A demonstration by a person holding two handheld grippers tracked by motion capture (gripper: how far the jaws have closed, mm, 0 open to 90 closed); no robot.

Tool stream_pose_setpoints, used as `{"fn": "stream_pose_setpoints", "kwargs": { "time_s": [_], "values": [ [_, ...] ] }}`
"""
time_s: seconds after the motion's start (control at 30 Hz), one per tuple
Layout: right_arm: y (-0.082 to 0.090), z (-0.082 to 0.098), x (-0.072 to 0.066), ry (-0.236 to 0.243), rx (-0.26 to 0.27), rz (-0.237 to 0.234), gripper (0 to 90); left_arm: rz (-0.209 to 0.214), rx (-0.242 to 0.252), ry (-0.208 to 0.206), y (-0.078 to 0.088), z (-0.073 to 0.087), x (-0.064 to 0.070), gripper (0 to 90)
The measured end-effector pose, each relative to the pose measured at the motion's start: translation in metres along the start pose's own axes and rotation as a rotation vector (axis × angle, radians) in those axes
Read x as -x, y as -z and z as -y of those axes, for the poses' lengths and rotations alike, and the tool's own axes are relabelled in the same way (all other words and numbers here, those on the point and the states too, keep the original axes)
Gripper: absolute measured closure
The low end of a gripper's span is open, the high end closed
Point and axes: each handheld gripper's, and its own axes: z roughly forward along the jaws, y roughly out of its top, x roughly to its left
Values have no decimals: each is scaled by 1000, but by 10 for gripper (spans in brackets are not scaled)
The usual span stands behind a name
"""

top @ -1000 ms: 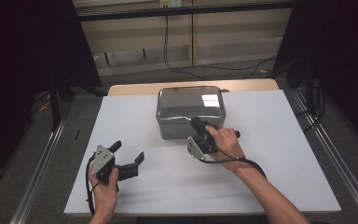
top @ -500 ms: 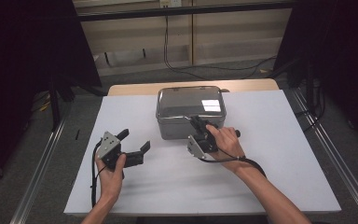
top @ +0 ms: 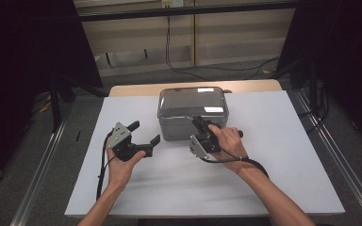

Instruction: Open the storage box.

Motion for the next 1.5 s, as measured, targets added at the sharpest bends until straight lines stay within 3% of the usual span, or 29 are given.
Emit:
{"fn": "stream_pose_setpoints", "kwargs": {
  "time_s": [0.2,0.37,0.47,0.73,0.9,1.23,1.5],
  "values": [
    [0,0,1,-2,4,5,793,0,-15,-10,-11,-3,-6,18],
    [0,0,2,-6,4,10,794,-24,-17,-24,-19,-3,-9,30],
    [0,-1,3,-6,3,12,795,-32,-33,-48,-23,-2,-10,40],
    [0,-1,6,-8,8,21,797,-63,-29,-23,-34,-3,-17,74],
    [0,-2,6,-10,4,20,797,-80,-46,-36,-45,-3,-23,73],
    [0,-2,8,-8,5,19,798,-78,-22,-49,-59,-8,-22,108],
    [0,-2,9,-6,9,21,796,-67,-7,-84,-70,-10,-22,208]
  ]
}}
